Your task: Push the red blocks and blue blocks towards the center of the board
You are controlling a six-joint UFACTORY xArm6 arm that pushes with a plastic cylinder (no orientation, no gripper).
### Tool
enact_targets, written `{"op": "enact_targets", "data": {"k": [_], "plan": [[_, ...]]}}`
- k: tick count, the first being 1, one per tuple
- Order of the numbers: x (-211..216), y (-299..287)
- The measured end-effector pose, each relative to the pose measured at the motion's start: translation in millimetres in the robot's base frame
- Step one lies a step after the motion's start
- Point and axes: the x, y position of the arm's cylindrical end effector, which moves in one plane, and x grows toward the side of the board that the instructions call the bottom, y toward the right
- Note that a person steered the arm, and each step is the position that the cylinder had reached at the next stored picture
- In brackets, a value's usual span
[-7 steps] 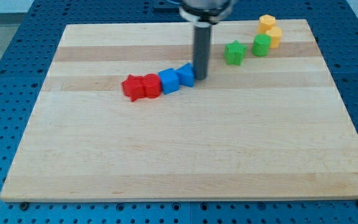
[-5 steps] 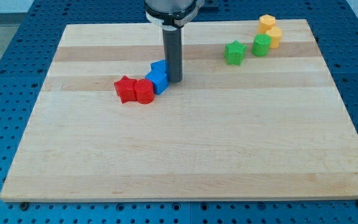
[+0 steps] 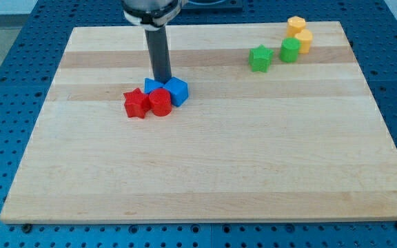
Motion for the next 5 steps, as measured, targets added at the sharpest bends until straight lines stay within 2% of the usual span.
{"op": "enact_targets", "data": {"k": [1,2,3,4,5], "plan": [[-35.9,-1.4],[-50.5,-66.1],[-23.6,-150.4],[91.3,-154.1],[94.5,-143.2]]}}
